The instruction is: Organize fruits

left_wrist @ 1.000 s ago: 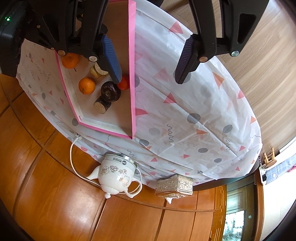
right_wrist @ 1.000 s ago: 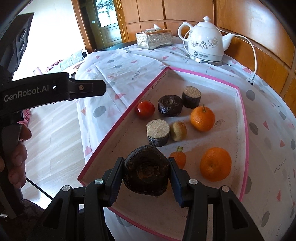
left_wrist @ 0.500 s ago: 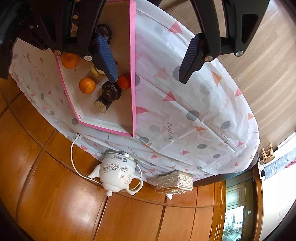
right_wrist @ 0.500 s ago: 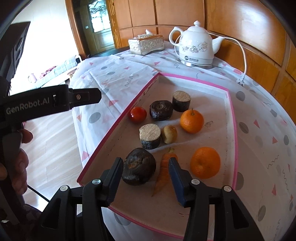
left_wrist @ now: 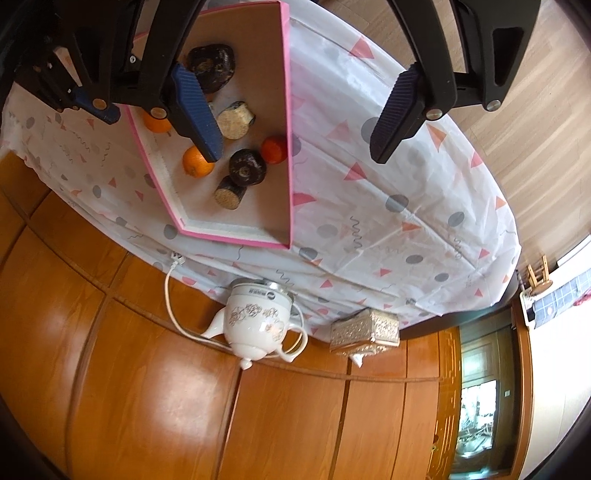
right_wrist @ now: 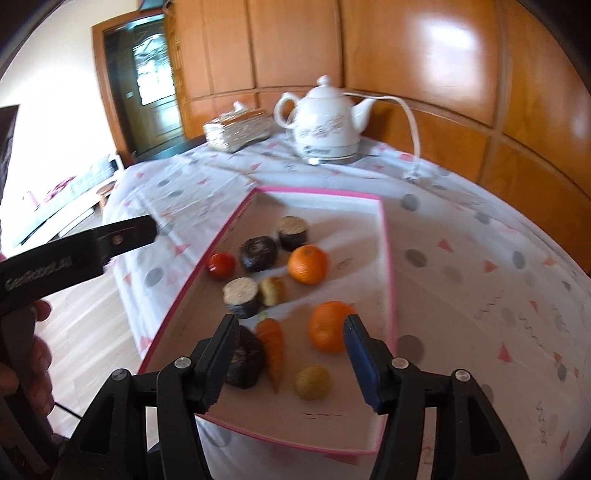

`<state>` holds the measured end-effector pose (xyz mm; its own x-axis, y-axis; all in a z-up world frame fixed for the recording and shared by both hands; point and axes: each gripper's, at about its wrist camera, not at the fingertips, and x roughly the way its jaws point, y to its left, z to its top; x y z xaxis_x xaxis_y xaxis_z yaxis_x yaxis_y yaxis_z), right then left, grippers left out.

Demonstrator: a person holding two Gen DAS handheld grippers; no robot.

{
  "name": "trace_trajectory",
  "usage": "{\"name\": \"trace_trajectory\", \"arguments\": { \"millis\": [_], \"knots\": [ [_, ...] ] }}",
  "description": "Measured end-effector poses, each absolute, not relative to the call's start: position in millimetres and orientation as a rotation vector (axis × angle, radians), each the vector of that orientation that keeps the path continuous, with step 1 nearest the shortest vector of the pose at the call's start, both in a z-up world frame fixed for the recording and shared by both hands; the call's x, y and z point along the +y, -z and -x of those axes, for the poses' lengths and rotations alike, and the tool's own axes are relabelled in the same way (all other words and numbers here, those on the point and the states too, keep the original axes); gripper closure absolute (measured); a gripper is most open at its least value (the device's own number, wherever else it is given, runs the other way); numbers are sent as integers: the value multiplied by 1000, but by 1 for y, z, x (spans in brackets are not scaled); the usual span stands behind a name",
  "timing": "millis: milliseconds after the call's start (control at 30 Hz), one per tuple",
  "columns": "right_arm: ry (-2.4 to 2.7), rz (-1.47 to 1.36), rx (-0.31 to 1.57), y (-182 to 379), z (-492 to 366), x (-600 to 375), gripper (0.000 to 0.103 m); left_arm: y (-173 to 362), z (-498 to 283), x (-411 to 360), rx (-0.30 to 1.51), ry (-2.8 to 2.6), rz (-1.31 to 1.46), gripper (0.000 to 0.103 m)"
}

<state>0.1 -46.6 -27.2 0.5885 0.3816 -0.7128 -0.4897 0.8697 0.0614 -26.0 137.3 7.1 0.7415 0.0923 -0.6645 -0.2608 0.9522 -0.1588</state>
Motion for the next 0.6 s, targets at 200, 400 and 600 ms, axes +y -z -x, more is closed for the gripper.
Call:
{"name": "trace_trajectory", "arguments": {
  "millis": [200, 400, 600],
  "knots": [
    [-442, 117, 784, 25, -1, -62, 39, -17, 32, 125, 670, -175, 215, 7],
    [-385, 109, 761, 22, 1, -71, 39, -24, 33, 115, 662, -159, 202, 0],
    [-337, 99, 755, 22, 0, -82, 39, -29, 36, 103, 644, -155, 169, 0]
  ]
}}
